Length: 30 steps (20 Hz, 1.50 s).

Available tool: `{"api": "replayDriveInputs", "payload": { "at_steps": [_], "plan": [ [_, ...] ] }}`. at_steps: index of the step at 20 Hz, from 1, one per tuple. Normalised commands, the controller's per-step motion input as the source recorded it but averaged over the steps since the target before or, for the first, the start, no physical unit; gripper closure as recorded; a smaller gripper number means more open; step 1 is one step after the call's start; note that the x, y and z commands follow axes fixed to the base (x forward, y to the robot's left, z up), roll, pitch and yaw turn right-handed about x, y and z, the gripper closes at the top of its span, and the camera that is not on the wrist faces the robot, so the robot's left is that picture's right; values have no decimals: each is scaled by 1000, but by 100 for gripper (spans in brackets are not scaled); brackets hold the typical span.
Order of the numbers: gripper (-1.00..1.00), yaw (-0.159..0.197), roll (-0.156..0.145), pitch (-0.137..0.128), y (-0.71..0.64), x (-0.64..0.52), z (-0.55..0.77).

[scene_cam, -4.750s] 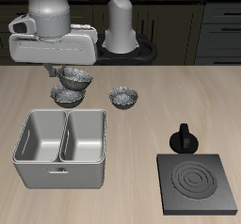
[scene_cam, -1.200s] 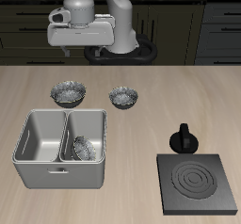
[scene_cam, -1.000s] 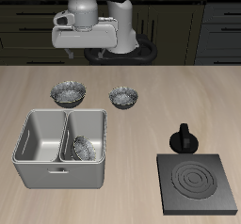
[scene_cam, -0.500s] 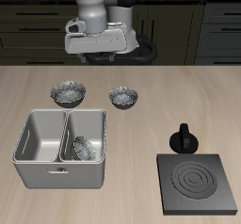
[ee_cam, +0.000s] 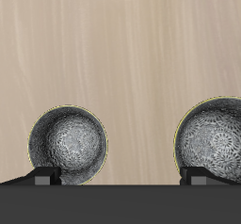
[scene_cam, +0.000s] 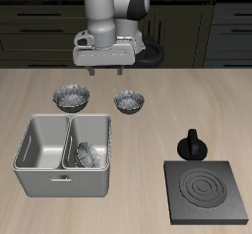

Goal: Place the smallest bowl in the left side of the drainer and the medium bowl in the right side

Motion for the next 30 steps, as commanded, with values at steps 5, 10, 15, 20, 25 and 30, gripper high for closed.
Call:
{"api": "replayDriveInputs", "payload": {
  "at_steps": [5, 10, 15, 20, 25, 30],
  "plan": [
    [-100, 8, -11, -10, 34, 11, -275],
    [-100, -1, 15, 48, 92, 50, -347],
    [-100, -7, -1, 49, 14, 47, -345],
    [-100, 28, 18, 68, 136, 73, -465],
    [-100, 34, 15, 68, 157, 30, -424],
    [-100, 40, 61, 75, 191, -38, -475]
  ]
}}
